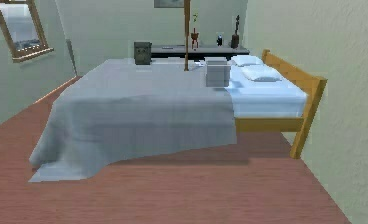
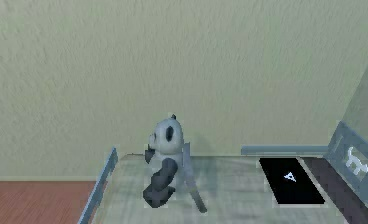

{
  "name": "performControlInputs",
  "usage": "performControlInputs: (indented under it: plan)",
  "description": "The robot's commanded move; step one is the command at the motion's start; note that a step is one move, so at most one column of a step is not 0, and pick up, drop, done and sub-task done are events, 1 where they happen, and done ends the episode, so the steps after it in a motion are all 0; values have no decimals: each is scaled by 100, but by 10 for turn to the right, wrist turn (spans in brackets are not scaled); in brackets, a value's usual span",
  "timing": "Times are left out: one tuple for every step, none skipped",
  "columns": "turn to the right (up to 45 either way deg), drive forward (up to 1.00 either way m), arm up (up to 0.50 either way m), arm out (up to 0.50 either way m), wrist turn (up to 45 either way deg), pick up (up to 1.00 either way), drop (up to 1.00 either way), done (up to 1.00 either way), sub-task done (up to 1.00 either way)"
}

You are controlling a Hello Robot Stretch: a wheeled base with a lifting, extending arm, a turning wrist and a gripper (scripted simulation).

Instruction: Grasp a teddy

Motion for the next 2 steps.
performControlInputs:
  plan:
    - [0, 0, 50, 0, 0, 0, 0, 0, 0]
    - [0, 0, 4, 0, 0, 0, 0, 0, 0]
